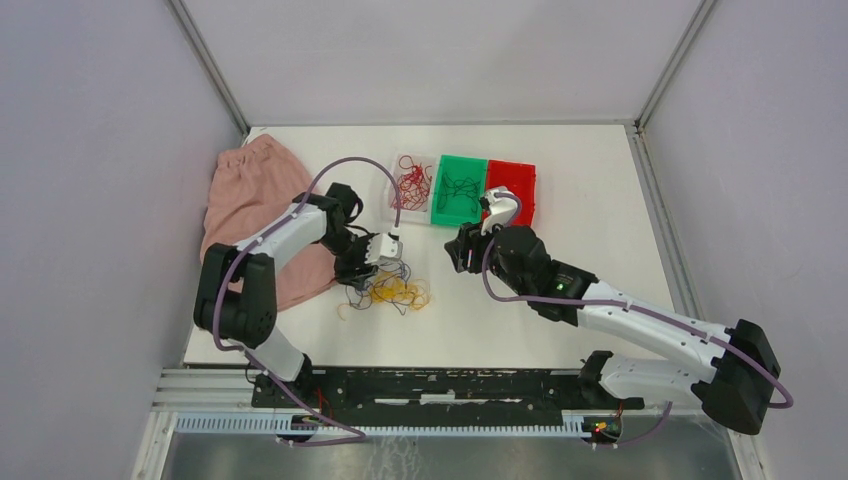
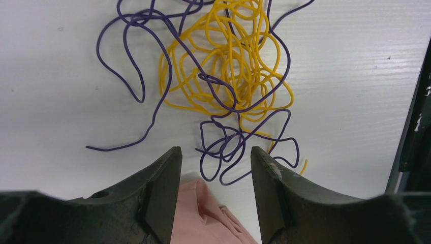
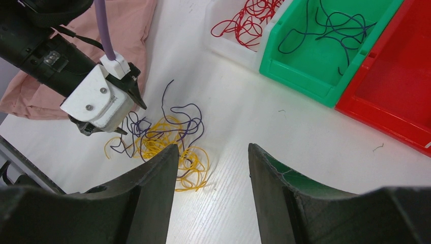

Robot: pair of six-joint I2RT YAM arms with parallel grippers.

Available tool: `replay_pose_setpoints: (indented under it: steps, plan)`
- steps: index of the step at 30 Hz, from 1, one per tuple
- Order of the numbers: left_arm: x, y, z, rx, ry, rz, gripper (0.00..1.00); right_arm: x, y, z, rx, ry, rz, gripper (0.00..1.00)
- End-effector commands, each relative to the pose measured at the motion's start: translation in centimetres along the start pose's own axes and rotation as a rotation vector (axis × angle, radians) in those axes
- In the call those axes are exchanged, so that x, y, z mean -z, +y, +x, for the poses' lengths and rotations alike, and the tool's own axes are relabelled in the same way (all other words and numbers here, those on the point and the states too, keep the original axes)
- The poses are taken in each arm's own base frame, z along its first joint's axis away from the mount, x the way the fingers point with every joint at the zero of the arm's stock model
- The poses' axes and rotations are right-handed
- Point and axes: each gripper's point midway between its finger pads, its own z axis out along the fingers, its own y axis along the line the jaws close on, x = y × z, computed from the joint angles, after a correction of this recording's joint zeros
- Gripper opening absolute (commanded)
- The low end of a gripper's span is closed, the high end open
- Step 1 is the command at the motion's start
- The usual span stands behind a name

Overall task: Untangle the cables
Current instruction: Untie the cable.

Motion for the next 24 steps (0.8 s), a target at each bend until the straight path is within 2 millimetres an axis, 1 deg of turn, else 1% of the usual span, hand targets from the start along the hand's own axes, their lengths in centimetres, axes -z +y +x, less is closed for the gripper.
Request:
replay_pose_setpoints:
  steps: [1,3,8,10,13,16,17,19,20,21,24]
  plan:
    - [-0.2,0.8,0.5,-0.067,0.028,-0.03,0.56,0.9,0.3,-2.8,-0.04,-0.086,-0.007,0.59]
    - [-0.1,1.4,0.2,-0.078,0.015,-0.055,0.48,0.9,0.4,-2.9,-0.044,-0.086,-0.009,0.58]
    - [0.6,2.1,-1.2,-0.075,-0.029,-0.086,0.36,1.0,0.4,-2.8,-0.052,-0.081,-0.01,0.57]
    - [1.1,1.9,-1.5,-0.077,-0.037,-0.091,0.33,1.0,0.4,-2.7,-0.053,-0.08,-0.011,0.57]
    - [1.8,1.5,-2.2,-0.081,-0.059,-0.096,0.32,1.0,0.4,-2.7,-0.059,-0.081,-0.011,0.57]
    - [2.1,0.6,-3.1,-0.068,-0.097,-0.074,0.32,0.9,0.5,-2.6,-0.064,-0.077,-0.014,0.56]
    - [2.1,0.5,-3.2,-0.068,-0.1,-0.073,0.3,0.8,0.5,-2.5,-0.066,-0.076,-0.016,0.56]
    - [1.8,0.3,-3.1,-0.071,-0.096,-0.073,0.19,0.9,0.5,-2.5,-0.07,-0.076,-0.015,0.56]
    - [1.8,0.4,-3.0,-0.069,-0.095,-0.075,0.11,0.9,0.5,-2.6,-0.072,-0.076,-0.016,0.56]
    - [1.8,0.4,-3.0,-0.065,-0.094,-0.077,0.07,1.0,0.5,-2.5,-0.072,-0.076,-0.016,0.56]
    - [2.1,0.5,-3.3,-0.058,-0.096,-0.084,0.06,1.3,0.3,-2.6,-0.073,-0.08,-0.011,0.55]
